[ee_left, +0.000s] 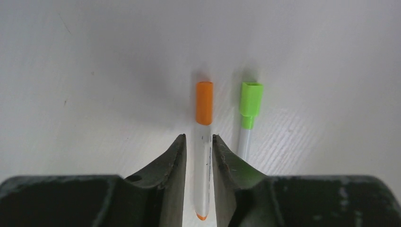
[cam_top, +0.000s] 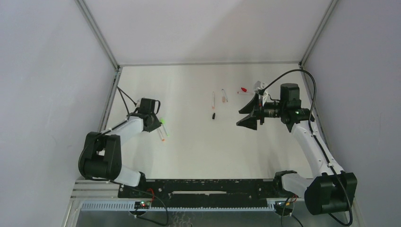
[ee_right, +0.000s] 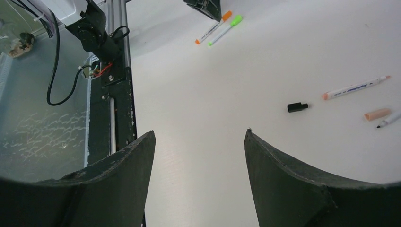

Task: Insert the pens into the pen caps
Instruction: Place the pen at the center of the board, then pick up the pen from the center of the board.

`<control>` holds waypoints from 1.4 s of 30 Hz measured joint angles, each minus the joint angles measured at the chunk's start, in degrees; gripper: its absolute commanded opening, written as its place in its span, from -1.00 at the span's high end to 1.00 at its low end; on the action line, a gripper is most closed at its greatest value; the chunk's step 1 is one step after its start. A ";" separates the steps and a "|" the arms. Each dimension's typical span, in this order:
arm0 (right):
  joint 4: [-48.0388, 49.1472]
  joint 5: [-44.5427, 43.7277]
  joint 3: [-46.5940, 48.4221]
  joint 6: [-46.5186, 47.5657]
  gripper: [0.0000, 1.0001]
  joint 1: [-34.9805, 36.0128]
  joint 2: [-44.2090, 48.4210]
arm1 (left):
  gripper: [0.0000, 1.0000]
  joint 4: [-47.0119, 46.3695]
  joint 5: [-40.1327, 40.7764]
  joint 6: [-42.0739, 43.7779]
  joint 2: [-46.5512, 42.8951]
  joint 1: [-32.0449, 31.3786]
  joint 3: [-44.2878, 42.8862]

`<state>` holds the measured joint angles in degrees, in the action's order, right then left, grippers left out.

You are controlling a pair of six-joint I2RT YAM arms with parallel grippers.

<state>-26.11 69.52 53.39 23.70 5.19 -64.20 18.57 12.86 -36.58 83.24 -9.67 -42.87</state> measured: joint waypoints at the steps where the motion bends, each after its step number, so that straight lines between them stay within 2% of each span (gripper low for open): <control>1: -0.02 0.00 0.00 0.02 -0.52 -0.11 0.00 | 0.30 0.00 -0.09 0.04 0.57 0.20 -0.02; 3: -0.07 0.00 0.00 0.00 -0.52 -0.37 0.00 | 0.22 0.02 -0.50 0.09 1.09 0.52 -0.02; 10: -0.50 0.07 0.00 0.04 -0.51 -2.73 0.00 | 0.14 0.15 -3.28 0.11 -2.23 1.07 0.00; 14: -1.18 -0.02 0.00 0.50 -0.50 -4.94 -0.11 | 0.05 -0.87 -8.00 0.15 -11.21 1.18 1.05; 16: -1.40 -0.26 0.00 0.94 -0.49 -5.90 -0.44 | -0.04 -2.64 -11.52 0.17 -16.72 1.18 2.58; 19: -1.51 -1.60 0.00 1.62 -0.49 -6.58 -1.40 | -0.07 -6.10 -19.06 0.00 -24.96 1.18 5.44; 25: -2.23 -6.32 1.22 1.77 -0.47 -6.12 -4.22 | -0.14 -6.43 -30.47 1.03 -33.66 1.18 3.98; 27: -2.84 -8.81 3.04 1.77 -0.46 -4.87 -5.73 | -0.21 -3.80 -31.98 2.67 -34.53 1.18 1.60; 30: -3.41 -13.18 7.45 1.64 -0.44 -1.14 -9.09 | -0.44 1.46 -32.83 6.84 -35.87 1.18 -3.87; 34: -4.04 -20.48 14.12 0.31 -0.38 5.70 -14.84 | -0.66 6.08 -29.73 13.53 -39.91 1.18 -6.62; 42: -7.28 -35.80 31.61 -9.64 -0.31 16.59 -33.03 | -0.75 11.43 -22.97 22.71 -43.87 1.33 -3.98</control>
<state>-33.39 33.71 84.99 14.06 21.78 -97.23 30.00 -10.11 -13.87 39.38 -8.34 -46.85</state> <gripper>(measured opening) 0.670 0.857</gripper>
